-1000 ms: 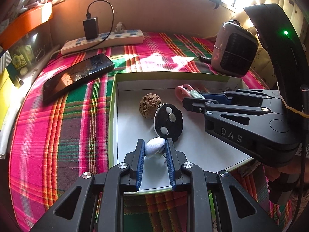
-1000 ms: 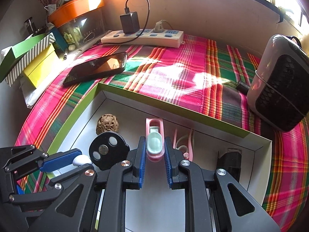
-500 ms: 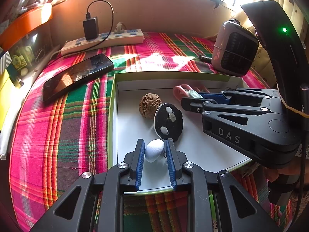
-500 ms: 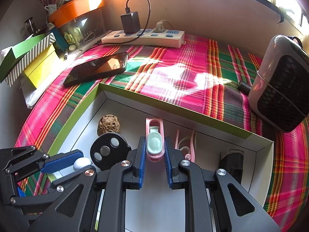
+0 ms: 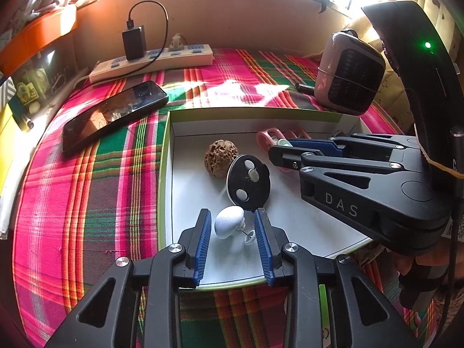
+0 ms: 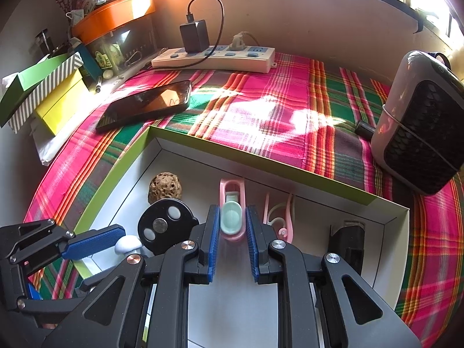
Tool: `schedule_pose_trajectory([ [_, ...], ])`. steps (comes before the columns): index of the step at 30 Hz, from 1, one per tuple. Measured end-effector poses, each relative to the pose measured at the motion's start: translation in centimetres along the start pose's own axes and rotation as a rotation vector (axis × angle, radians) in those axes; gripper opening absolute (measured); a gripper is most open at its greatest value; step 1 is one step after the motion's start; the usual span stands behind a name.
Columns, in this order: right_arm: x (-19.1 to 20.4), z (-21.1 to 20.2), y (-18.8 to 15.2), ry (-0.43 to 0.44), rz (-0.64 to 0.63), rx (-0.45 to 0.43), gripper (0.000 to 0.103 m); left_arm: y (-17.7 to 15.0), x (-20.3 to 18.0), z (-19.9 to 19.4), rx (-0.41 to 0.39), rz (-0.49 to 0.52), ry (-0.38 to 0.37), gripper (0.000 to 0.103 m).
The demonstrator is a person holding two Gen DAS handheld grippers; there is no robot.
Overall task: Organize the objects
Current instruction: 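Open the left gripper releasing the knob while the right gripper releases the clip in the box, then withdraw both grippers and move the left gripper to the white round container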
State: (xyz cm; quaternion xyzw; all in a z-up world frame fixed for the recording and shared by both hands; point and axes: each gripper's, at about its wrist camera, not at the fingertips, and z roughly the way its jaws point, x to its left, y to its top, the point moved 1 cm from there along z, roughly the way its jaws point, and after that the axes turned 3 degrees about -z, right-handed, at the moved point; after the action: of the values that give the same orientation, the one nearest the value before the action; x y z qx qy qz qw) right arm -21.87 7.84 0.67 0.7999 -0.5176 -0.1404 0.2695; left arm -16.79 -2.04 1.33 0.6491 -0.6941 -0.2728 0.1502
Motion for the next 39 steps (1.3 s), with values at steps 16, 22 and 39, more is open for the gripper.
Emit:
schedule_pose_trajectory([
  [16,0.2,-3.1,-0.8,-0.009,0.023,-0.056,0.032,-0.4,0.0,-1.8,-0.032,-0.007,-0.004,0.038],
  [22,0.1,-5.2,-1.7,-0.015,0.041,-0.088,0.033,-1.0,-0.1,-3.3,-0.060,0.001,-0.001,0.038],
  [39,0.8,-10.2,-6.9,-0.042,0.058,-0.164,0.035,-4.3,-0.1,-6.7,-0.087,-0.028,-0.058,0.038],
])
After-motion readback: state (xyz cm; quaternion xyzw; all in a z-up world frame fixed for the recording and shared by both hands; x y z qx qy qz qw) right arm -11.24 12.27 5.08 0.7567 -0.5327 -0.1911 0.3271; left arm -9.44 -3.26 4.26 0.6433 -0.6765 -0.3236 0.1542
